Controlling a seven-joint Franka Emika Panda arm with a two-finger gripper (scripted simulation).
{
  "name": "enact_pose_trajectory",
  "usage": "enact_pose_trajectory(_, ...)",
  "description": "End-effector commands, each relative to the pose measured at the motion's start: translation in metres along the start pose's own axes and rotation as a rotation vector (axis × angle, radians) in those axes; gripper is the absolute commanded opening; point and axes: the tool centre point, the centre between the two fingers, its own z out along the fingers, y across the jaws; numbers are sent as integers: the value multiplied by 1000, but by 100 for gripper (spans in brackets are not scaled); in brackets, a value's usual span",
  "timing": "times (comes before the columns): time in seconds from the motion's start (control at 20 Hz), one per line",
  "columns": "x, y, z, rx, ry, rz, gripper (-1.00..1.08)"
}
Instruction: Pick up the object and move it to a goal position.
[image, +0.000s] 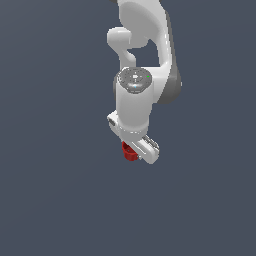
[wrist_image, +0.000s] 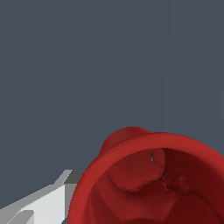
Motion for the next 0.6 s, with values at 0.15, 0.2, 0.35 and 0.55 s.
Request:
enact_pose_trajectory(0.15, -34, -24, -55, 1, 2, 1, -100)
enact_pose_trajectory(0.2, -40, -29, -65, 1, 2, 1, -100)
enact_pose_trajectory(0.35, -58, -42, -94, 0, 3, 1, -100)
enact_pose_trajectory(0.55, -82, -60, -131, 0, 3, 1, -100)
